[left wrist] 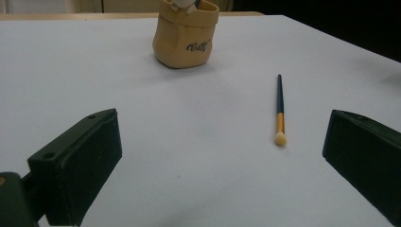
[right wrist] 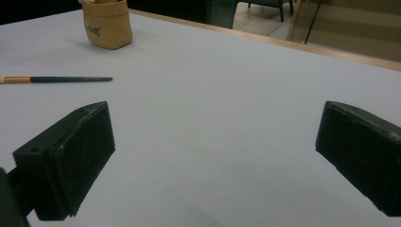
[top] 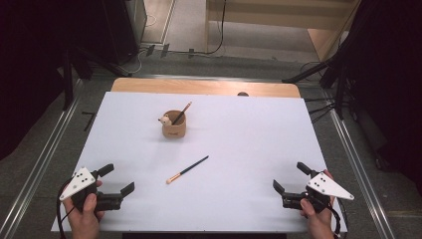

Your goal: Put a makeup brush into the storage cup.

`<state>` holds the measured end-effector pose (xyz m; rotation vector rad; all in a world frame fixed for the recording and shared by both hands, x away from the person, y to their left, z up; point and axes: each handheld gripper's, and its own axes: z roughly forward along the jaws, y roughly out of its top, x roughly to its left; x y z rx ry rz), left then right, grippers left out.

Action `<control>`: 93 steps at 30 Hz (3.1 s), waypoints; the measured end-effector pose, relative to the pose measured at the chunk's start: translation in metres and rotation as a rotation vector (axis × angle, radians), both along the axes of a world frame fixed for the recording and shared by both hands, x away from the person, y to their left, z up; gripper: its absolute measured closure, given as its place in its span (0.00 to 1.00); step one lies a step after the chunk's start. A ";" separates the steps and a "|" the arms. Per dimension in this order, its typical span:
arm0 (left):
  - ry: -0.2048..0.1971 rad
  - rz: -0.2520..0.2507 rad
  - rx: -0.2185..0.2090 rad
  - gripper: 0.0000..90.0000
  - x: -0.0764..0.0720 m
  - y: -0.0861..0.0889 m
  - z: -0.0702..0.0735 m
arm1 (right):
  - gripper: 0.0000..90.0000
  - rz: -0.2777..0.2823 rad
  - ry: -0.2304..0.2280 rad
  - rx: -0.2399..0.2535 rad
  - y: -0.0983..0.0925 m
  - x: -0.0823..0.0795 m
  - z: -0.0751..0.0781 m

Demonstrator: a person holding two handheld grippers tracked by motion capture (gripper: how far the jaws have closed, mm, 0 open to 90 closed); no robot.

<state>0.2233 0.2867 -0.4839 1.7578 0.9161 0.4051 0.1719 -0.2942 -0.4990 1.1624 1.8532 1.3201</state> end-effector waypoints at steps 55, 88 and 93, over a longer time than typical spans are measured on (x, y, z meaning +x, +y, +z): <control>0.296 -0.283 0.394 0.10 0.073 -0.137 0.017 | 0.00 -0.005 0.003 -0.002 -0.002 -0.002 0.000; 0.384 -0.326 0.664 0.93 0.081 -0.176 0.005 | 0.00 -0.005 0.010 -0.006 -0.002 -0.002 -0.002; 0.375 -0.333 0.653 0.94 0.081 -0.174 0.006 | 0.00 -0.003 0.015 -0.001 0.000 -0.001 -0.003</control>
